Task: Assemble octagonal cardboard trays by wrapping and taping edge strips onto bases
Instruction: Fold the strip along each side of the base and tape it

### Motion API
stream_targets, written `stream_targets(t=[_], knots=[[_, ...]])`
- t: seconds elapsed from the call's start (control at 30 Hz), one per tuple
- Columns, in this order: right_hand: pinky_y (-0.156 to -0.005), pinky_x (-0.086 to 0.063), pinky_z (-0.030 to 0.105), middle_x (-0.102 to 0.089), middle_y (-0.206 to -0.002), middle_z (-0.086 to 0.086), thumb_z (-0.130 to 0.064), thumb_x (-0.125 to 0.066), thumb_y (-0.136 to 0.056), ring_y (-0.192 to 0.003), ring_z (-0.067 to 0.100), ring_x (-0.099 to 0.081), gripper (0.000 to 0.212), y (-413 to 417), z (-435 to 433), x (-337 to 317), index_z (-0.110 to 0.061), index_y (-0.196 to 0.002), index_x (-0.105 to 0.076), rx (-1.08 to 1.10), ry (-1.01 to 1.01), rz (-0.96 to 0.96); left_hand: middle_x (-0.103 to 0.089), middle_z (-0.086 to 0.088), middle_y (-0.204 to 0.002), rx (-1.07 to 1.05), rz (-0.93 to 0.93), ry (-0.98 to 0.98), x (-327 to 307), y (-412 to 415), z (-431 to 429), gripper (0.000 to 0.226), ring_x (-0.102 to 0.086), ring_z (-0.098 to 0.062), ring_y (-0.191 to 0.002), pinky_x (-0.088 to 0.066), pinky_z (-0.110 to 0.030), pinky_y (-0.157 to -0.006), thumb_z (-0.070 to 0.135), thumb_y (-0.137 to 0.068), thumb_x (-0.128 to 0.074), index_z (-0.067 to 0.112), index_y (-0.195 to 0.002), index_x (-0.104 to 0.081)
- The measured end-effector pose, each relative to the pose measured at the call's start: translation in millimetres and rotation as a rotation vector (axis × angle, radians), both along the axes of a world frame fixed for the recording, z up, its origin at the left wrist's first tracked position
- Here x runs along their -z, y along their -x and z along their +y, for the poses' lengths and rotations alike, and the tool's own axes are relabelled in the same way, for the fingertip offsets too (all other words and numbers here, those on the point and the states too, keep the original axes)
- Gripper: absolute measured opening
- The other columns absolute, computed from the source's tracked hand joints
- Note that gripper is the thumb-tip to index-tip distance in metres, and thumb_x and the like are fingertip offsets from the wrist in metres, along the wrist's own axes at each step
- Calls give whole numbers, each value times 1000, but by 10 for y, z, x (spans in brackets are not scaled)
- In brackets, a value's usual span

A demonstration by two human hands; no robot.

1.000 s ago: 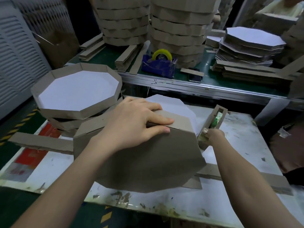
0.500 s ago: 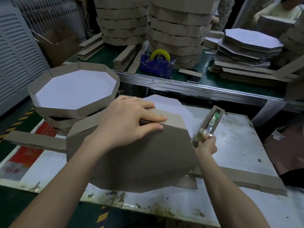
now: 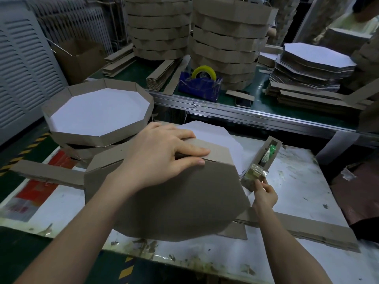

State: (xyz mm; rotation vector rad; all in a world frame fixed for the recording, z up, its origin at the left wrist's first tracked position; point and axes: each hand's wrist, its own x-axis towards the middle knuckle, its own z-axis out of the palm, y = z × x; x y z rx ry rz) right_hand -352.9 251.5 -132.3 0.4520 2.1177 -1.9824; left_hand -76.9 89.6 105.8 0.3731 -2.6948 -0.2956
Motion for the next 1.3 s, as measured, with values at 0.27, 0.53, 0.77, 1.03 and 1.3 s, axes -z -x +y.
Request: stream_targets(t=[0.27, 0.53, 0.77, 1.03, 1.3], knots=[[-81, -48, 26, -65, -97, 6, -22, -68, -93, -89, 21, -60, 10, -201, -223, -260, -12, -93, -65, 99, -50, 39, -65, 15, -123, 2, 33, -50, 69, -146, -141, 37, -55, -6, -113, -36, -32, -86, 69, -84, -37, 59, -111, -59], [-62, -44, 26, -68, -91, 2, -21, -63, -98, -66, 13, -48, 23, -573, -822, -1301, -12, -117, -72, -491, -81, 263, -66, 15, -120, -30, 115, -142, 149, -422, -322, 30, -56, -6, -106, -40, -33, -84, 62, -84, -52, 55, -112, -59], [-46, -41, 19, -73, -79, 4, -21, -72, -92, -57, 9, -45, 81, -929, -960, -2249, -19, -157, -23, -783, -213, 303, -66, 4, -124, 33, 107, -149, 153, -679, -361, 35, -60, -16, -110, -43, -39, -88, 62, -84, -47, 49, -112, -64], [-42, -35, 15, -75, -110, 9, -4, -52, -98, -46, 5, -41, 22, -1696, -935, -2747, -3, -107, -72, -952, 246, 177, -58, 9, -134, 138, 59, -121, 176, -830, -444, 52, -50, -11, -119, -32, -29, -94, 61, -90, -43, 44, -140, -41], [-37, -30, 13, -74, -113, 11, -4, -50, -98, -40, 3, -35, 24, -2184, -666, -2745, 1, -103, -73, -940, 192, 142, -56, 11, -134, 166, 50, -108, 240, -861, -467, 82, -44, -11, -122, -27, -28, -102, 60, -90, -41, 30, -155, 0]])
